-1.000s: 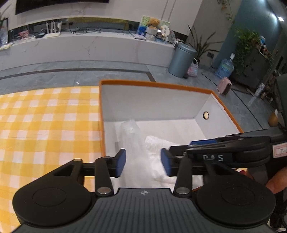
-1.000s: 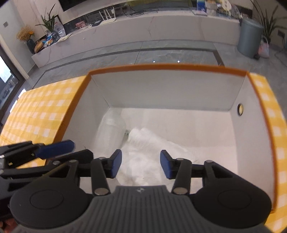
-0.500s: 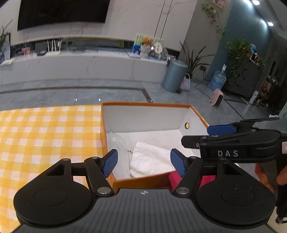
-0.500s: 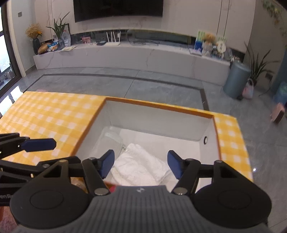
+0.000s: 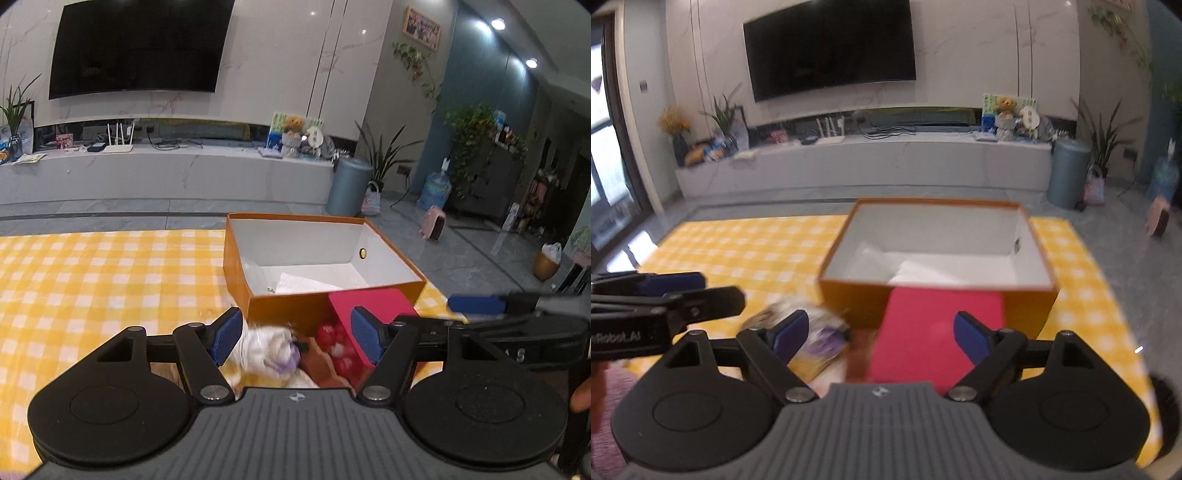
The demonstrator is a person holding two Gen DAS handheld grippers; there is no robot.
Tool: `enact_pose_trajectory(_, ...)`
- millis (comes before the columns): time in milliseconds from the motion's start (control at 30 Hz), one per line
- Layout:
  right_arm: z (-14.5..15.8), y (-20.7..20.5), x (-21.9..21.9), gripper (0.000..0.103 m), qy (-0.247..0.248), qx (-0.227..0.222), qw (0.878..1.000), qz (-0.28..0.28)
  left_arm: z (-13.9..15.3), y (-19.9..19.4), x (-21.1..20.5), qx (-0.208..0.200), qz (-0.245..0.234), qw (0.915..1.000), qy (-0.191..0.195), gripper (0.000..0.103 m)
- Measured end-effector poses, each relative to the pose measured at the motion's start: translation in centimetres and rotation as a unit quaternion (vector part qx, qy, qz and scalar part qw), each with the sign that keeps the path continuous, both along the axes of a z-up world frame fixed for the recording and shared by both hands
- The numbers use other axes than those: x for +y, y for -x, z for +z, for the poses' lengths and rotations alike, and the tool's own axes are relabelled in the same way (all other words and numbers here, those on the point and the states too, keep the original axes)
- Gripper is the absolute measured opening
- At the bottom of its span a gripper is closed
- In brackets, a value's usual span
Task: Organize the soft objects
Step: 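Move both tools back over the pile of soft items, then grasp the foil Deeyeo snack pack with the left gripper while the right grasps the wrapped flower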
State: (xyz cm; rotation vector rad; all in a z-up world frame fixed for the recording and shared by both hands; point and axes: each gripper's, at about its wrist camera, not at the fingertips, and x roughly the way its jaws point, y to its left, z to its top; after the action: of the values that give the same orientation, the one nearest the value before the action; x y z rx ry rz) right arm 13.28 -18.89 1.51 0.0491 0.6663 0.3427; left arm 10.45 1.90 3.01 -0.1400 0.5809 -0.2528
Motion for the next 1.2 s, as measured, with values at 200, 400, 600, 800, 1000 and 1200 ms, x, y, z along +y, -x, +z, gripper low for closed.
enact_pose_trajectory(200, -2.7, 4.5, 1.1, 0.084, -0.001, -0.004, 1.0, -0.023, -2.6, 2.9, 0.7, 0.006, 0.014, 0.9999, -0.005, 0.077)
enact_pose_trajectory(400, -5.1, 7.4, 2.2, 0.083, 0.041, -0.037, 0.998, -0.003, -5.2, 5.5, 1.5, 0.012, 0.025, 0.9995, -0.012, 0.076)
enact_pose_trajectory(600, -7.0, 7.7, 2.5, 0.062, 0.031, 0.003, 1.0, 0.005, -7.6, 6.6, 2.8, 0.052, 0.037, 0.9978, 0.015, 0.073)
enact_pose_trajectory(800, -7.8, 7.4, 2.9, 0.051, 0.02, 0.023, 1.0, 0.008, -9.2, 6.9, 3.5, 0.085, 0.051, 0.9949, 0.018, 0.067)
enact_pose_trajectory(1000, -8.5, 6.5, 3.6, 0.038, 0.006, 0.042, 0.999, 0.015, -9.9, 6.7, 3.7, 0.093, 0.044, 0.9941, 0.035, 0.067)
enact_pose_trajectory(1200, -9.3, 5.1, 4.9, 0.038, 0.025, 0.048, 0.998, 0.024, -9.9, 5.0, 2.8, 0.099, 0.024, 0.9948, 0.015, 0.076)
